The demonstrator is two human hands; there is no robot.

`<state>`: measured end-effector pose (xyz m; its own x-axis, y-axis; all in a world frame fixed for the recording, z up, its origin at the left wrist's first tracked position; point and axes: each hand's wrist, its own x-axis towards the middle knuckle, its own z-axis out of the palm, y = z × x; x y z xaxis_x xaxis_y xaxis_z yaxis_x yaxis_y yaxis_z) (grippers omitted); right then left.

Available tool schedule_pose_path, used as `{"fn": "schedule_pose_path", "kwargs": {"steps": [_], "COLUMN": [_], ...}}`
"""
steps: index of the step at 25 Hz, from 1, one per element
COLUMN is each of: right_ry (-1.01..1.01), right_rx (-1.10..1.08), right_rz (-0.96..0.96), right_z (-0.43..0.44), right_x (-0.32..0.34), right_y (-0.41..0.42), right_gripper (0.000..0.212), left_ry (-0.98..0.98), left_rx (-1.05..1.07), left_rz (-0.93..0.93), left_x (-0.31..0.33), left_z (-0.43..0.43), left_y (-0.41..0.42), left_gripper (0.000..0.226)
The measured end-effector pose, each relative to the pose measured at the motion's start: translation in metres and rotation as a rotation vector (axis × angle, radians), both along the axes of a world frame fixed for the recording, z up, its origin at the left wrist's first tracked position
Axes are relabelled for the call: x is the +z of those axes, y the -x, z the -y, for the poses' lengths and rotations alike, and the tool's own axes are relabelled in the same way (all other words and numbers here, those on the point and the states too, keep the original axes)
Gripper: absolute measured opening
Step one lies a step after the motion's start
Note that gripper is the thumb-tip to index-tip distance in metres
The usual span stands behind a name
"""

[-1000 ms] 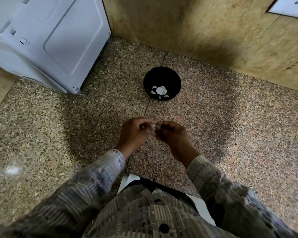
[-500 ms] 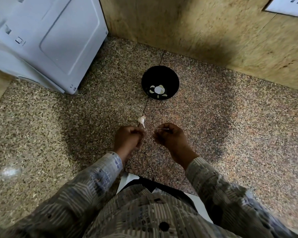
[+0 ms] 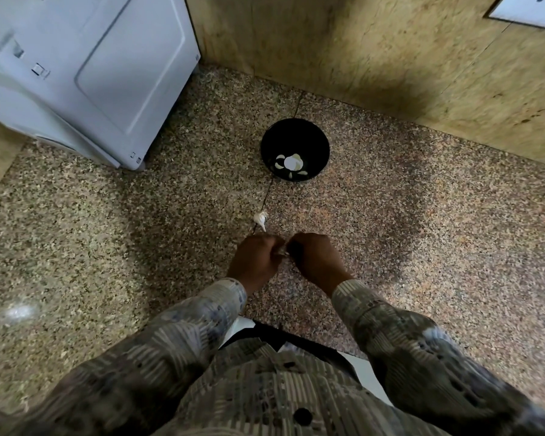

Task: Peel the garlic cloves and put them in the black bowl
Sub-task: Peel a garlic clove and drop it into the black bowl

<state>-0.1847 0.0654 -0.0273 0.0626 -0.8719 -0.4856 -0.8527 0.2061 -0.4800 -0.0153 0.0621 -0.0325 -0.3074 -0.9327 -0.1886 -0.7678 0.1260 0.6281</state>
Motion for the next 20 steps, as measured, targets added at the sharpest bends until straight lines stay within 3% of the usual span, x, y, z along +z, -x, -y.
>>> {"fn": "schedule_pose_path", "kwargs": {"steps": [6, 10, 15, 20], "right_ry": [0.107, 0.085, -0.005, 0.008], "right_rx": [-0.043, -0.215, -0.216, -0.246], "right_rz": [0.048, 0.118, 0.181, 0.121], "right_z": [-0.01, -0.008, -0.001, 0.003], "right_x": [-0.006, -0.007, -0.01, -0.011], "right_y": [0.0, 0.004, 0.013, 0.006], "right_gripper": [0.021, 0.016, 0.004, 0.013], "left_ry": [-0.003, -0.006, 0.008, 0.009], "left_rx": [-0.02, -0.063, -0.034, -0.013], "left_rz": [0.028, 0.019, 0.036, 0.002], "left_x": [-0.011, -0.014, -0.018, -0.024], "left_z": [0.007, 0.007, 0.013, 0.015], "left_y": [0.007, 0.005, 0.009, 0.008], "left_gripper": [0.012, 0.009, 0.008, 0.01]}}
